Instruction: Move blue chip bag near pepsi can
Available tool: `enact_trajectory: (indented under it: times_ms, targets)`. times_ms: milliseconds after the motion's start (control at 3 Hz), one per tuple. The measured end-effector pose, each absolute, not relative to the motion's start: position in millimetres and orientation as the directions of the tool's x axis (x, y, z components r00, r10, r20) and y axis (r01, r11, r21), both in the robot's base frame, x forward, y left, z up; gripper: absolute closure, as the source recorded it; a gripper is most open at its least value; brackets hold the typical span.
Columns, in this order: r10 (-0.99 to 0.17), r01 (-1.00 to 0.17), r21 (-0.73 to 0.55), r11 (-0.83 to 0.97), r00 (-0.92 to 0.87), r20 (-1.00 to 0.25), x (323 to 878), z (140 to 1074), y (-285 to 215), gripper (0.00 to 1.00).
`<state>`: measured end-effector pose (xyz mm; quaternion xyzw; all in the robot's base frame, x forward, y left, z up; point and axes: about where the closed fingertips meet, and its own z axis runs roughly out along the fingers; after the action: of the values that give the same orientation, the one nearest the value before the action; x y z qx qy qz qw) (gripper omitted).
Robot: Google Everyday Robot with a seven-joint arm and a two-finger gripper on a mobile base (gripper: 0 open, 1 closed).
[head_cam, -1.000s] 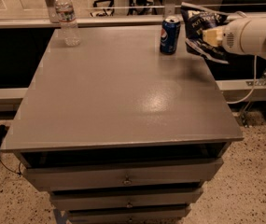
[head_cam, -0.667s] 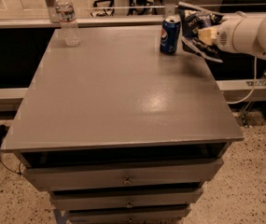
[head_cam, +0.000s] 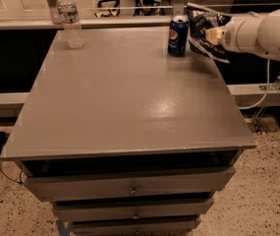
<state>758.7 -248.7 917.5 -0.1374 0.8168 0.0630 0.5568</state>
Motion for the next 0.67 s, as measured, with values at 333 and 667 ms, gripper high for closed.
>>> enact_trajectory:
  times_ms: [333, 667]
  targets:
    - [-0.135, -0.288, -0.030, 0.957, -0.351, -0.927, 766, 908, -246, 1.00]
    - [-0.114, -0.294, 0.002, 0.956, -0.376, -0.920, 769, 893, -239, 1.00]
